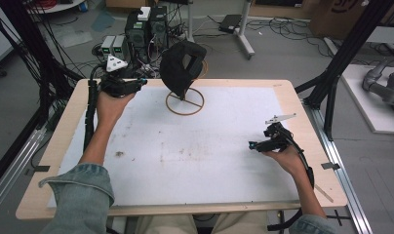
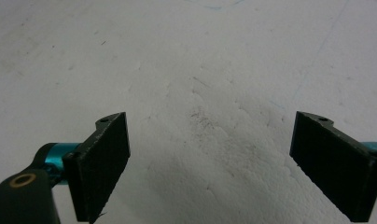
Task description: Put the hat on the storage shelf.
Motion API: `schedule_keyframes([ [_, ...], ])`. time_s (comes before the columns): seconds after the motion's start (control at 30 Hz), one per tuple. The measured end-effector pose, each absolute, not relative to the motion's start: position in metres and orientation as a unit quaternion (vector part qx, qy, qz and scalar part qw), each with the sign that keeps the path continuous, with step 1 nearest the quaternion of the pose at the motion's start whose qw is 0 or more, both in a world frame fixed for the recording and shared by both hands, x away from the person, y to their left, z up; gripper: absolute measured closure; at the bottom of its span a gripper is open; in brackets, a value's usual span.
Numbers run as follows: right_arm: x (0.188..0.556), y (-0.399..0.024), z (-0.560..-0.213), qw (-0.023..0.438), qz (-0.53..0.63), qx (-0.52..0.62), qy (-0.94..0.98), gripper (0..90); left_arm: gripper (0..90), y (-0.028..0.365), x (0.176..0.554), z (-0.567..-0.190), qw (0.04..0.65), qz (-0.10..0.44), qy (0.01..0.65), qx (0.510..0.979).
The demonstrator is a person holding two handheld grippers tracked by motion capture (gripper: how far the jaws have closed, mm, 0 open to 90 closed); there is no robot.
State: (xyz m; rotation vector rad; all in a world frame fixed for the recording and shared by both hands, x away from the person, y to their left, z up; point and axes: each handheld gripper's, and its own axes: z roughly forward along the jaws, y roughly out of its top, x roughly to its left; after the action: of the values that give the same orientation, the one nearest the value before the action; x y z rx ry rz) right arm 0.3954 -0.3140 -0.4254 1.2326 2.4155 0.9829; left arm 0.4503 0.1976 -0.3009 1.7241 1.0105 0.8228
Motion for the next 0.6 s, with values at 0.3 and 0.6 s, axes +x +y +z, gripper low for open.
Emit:
schedule_keyframes([
  [0.3,0.402,-0.308,-0.424,0.123,0.337,0.423,0.832,11.6,30.1,0.214,0.425,-0.32,0.465,0.273,0.404,0.739],
  [0.6,0.407,-0.31,-0.423,0.127,0.357,0.418,0.825,11.5,22.3,0.218,0.397,-0.355,0.437,0.236,0.381,0.78],
])
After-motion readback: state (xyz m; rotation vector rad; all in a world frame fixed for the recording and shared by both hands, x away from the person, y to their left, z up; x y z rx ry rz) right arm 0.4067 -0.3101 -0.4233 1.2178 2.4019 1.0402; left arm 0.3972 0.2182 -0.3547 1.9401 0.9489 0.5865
